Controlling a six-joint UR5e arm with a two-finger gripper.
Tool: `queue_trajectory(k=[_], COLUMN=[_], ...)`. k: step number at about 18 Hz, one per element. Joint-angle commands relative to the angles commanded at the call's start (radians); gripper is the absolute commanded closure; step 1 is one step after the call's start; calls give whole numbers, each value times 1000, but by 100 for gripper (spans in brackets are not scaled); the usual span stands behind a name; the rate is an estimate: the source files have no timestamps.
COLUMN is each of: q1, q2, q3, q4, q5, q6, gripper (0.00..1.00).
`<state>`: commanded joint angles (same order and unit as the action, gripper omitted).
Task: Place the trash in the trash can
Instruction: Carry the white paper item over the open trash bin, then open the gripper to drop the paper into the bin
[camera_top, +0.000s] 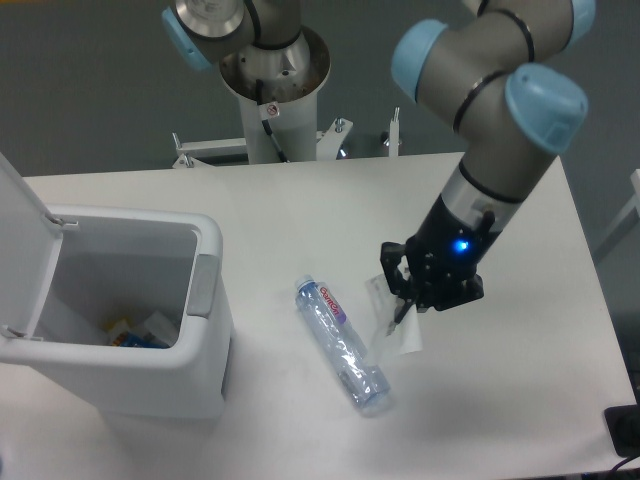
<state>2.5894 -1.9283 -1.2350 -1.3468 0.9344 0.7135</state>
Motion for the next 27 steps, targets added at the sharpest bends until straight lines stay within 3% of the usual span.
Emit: queue_trajectory(k=[5, 11, 15, 19, 27], q1=[-23, -81, -143, -196, -281], q2=[32, 63, 110, 147, 134], q3=[20, 20, -4, -102, -132], q4=[35, 161, 167, 172, 176], q5=[-88, -140, -132, -123, -123], q6=[-40, -181, -218, -212, -216], gripper=[100, 100, 100, 100, 100])
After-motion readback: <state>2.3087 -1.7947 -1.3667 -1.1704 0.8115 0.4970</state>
